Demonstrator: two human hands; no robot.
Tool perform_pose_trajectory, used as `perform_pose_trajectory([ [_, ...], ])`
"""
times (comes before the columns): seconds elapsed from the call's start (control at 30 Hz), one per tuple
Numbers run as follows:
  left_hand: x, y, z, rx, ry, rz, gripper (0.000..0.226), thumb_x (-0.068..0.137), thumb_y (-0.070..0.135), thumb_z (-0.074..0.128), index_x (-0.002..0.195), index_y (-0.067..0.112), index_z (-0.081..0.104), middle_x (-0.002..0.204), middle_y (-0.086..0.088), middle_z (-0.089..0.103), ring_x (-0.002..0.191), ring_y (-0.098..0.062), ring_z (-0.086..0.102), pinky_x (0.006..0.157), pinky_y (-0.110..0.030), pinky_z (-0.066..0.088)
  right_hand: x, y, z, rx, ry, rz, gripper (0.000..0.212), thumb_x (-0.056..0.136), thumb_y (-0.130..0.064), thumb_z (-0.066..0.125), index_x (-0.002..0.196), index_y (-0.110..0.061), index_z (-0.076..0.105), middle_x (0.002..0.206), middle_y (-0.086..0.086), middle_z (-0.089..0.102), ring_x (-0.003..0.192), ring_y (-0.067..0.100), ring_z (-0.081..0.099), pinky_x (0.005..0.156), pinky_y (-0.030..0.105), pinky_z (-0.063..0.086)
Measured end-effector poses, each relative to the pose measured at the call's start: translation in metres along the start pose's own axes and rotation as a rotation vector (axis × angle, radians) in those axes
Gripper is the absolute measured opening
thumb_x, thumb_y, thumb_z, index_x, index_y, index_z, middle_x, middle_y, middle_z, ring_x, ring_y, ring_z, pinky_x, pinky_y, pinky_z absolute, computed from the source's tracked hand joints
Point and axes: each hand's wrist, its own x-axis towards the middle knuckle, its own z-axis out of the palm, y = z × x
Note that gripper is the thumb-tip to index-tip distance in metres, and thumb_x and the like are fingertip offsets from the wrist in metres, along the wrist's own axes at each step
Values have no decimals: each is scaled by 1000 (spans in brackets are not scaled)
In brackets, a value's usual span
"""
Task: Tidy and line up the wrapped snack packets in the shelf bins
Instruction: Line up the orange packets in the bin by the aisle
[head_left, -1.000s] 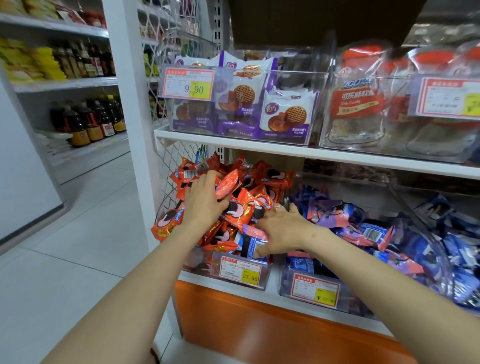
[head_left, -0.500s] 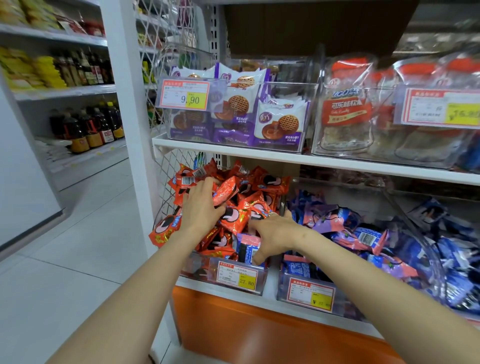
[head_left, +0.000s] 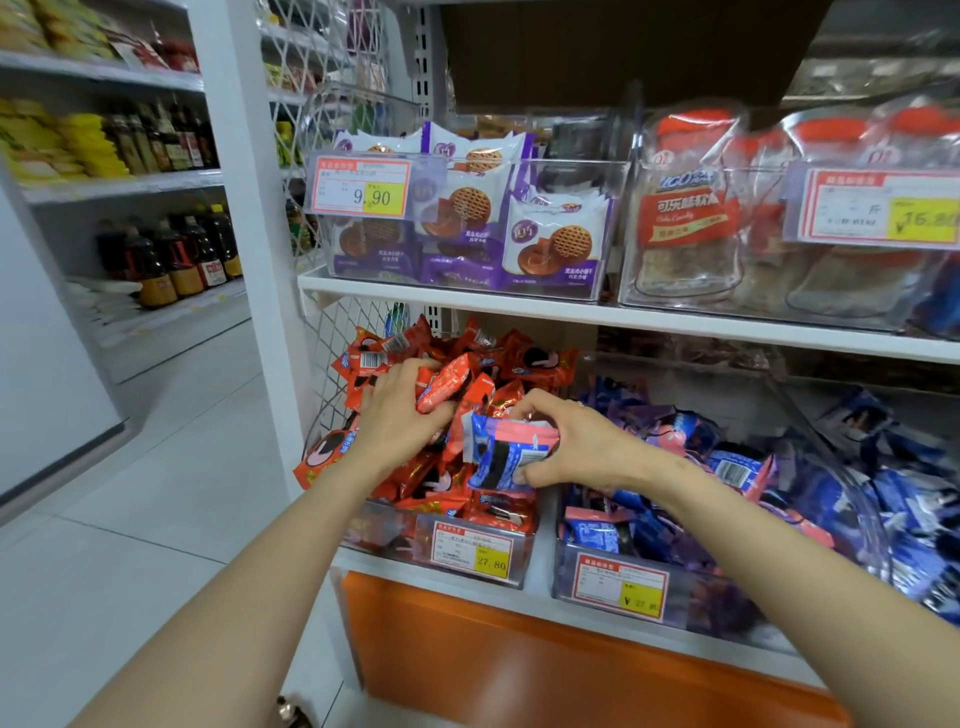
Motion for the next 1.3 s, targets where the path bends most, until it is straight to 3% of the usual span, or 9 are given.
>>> perform_pose_trajectory([
  [0.1,-5,2,-5,-72,-104,-32,70,74,65,37,133,28,42,138,-2,42,131,-21,31,112,-50,19,-5,2,-5,144,70,-41,45,70,-14,79,99,-30,49,92,-1,64,75,10,59,69,27,48],
  [0.3,-12,0,2,113,-146,173,92,60,80,32,140,34,37,147,2,28,137,-18,20,114,-45,15,-16,8,-17,218,144,-61,43,71,-11,79,101,-27,53,95,-5,63,71,4,60,69,24,49],
  [0.43,-21,-1,15,317,-176,421,88,65,72,47,142,31,35,149,0,28,139,-22,22,116,-50,6,-27,12,-29,289,194,-64,42,71,-7,79,100,-24,54,90,-1,64,69,6,58,69,26,48],
  [0.57,-35,13,32,411,-254,508,88,75,52,64,147,28,20,147,5,29,139,-14,20,117,-43,-4,-41,19,-45,320,264,-29,42,73,-2,77,102,-19,53,84,-3,62,59,-3,54,60,11,46],
  [0.73,-35,25,25,166,-178,413,73,76,71,28,130,27,48,135,10,48,130,-6,36,115,-36,-10,-54,38,-57,300,319,27,42,73,1,75,104,-17,52,83,-5,61,56,-9,54,53,9,45],
  [0.8,-35,28,24,134,-66,446,64,79,65,31,122,24,55,127,10,55,126,-7,43,115,-36,-13,-58,45,-58,249,309,34,42,73,-1,76,102,-21,52,83,-5,62,57,-8,55,56,10,45],
  [0.97,-37,76,36,-54,45,525,53,83,38,62,130,16,50,130,0,53,123,-16,43,109,-35,28,-66,58,-57,147,316,22,42,71,-10,77,97,-30,51,84,-9,63,61,-5,54,65,15,44],
  [1.13,-30,108,62,-96,-143,402,64,82,32,68,137,23,37,126,-1,57,122,-17,46,97,-29,24,-70,62,-56,86,329,-25,49,71,-9,78,108,-27,51,97,-9,62,71,-5,58,70,14,48],
  [1.3,-28,102,77,-150,-206,378,51,79,21,72,121,26,44,108,7,61,107,-16,56,96,-47,39,-69,74,-45,-107,347,-49,69,66,-19,84,122,-21,45,122,-6,53,110,13,51,89,24,40],
])
